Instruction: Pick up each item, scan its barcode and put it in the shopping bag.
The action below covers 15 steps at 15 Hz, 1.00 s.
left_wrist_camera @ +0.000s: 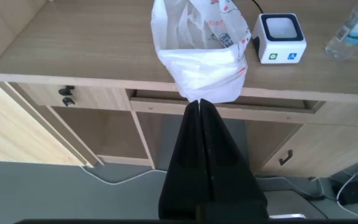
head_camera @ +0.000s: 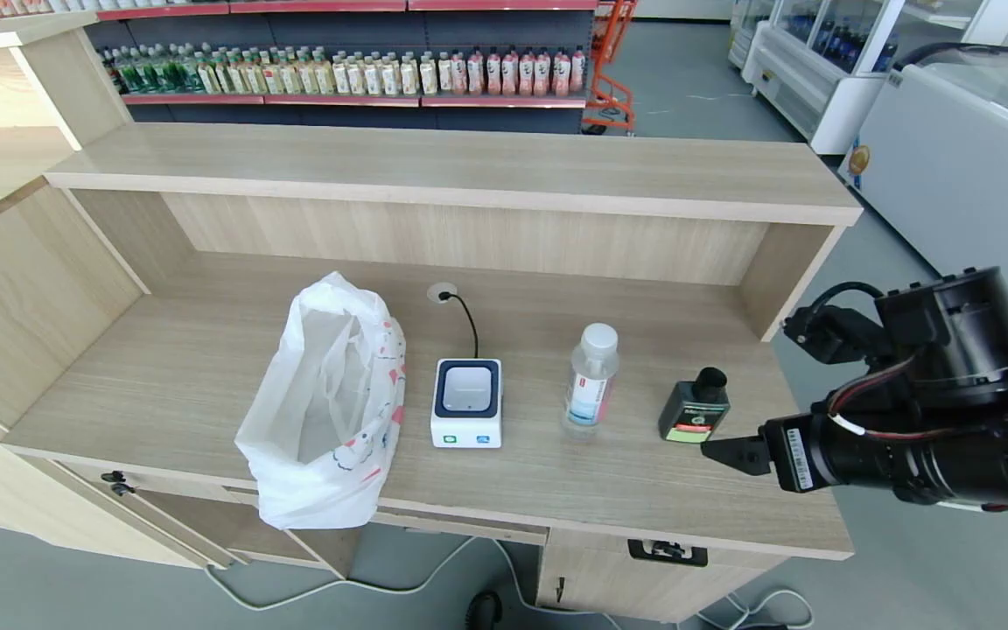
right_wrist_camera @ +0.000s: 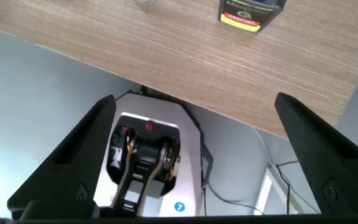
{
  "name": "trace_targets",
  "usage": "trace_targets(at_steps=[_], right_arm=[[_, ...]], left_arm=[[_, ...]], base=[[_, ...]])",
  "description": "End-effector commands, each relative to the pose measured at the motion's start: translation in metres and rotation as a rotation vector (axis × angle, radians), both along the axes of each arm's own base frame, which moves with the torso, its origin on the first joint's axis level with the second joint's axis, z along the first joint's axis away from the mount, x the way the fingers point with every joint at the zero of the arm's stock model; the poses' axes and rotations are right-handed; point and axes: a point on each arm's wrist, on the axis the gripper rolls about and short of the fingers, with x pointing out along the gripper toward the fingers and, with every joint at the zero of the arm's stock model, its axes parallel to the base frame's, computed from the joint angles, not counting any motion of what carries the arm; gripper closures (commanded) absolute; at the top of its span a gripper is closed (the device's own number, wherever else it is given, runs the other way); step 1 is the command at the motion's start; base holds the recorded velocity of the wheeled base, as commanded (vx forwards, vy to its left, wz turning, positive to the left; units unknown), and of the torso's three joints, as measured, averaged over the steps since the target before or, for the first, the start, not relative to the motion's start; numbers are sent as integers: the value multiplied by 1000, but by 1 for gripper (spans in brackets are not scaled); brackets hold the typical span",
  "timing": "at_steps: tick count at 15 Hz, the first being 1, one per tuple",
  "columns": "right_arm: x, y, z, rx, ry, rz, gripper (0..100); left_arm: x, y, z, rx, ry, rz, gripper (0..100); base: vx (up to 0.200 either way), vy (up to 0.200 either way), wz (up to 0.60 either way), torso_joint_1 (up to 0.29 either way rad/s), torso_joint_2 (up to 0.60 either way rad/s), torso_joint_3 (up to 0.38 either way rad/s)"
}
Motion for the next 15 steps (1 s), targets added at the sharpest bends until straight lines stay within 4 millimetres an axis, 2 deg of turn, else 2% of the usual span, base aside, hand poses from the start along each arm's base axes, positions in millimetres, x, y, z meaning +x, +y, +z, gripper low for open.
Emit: trace_targets(at_steps=[1, 6, 15], right_arm=[[26, 23, -33, -12, 14, 29, 0], [60, 55, -65, 29, -109, 27, 0], [86, 97, -109, 101, -242, 89, 0]], left_arm=[[0, 0, 0, 0, 0, 0, 100], [0, 0, 0, 0, 0, 0, 100], [0, 0, 0, 0, 0, 0, 100]], base=[[0, 0, 0, 0, 0, 0], [0, 0, 0, 0, 0, 0], [0, 0, 0, 0, 0, 0]])
